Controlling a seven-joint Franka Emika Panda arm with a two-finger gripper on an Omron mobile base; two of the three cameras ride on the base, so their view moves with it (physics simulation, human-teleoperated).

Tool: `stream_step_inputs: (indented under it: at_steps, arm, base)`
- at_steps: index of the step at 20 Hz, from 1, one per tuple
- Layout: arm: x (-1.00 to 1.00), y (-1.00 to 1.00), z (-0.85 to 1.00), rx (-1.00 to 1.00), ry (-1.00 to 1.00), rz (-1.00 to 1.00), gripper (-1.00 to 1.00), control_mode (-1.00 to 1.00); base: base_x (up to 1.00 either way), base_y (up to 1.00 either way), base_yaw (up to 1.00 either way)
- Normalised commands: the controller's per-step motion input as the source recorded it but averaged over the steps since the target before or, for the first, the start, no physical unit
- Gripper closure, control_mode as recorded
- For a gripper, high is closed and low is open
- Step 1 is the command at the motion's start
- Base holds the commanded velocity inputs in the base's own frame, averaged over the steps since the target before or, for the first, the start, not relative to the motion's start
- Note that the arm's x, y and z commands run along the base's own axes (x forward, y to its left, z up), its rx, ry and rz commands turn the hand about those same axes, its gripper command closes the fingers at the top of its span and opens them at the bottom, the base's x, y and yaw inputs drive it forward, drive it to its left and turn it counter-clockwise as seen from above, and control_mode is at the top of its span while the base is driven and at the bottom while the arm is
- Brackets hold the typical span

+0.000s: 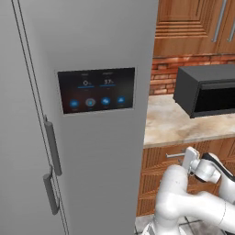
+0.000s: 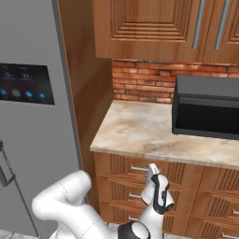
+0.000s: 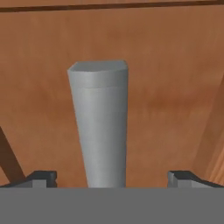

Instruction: Take the pizza cutter from the drawer on the right and place it on the dining counter for cutting.

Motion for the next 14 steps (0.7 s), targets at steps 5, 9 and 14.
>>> stream_step_inputs:
  at_steps: [5,9,14]
  arm:
    - [0.00,0.00,0.00,0.00,0.00,0.00,1.00,-1.00]
    - [0.00,0.00,0.00,0.00,0.00,0.00,1.00,-1.00]
    - [0.00,0.00,0.00,0.00,0.00,0.00,1.00,-1.00]
  base:
    - [0.00,0.00,0.00]
    - [0.00,0.00,0.00]
    - [0.00,0.00,0.00]
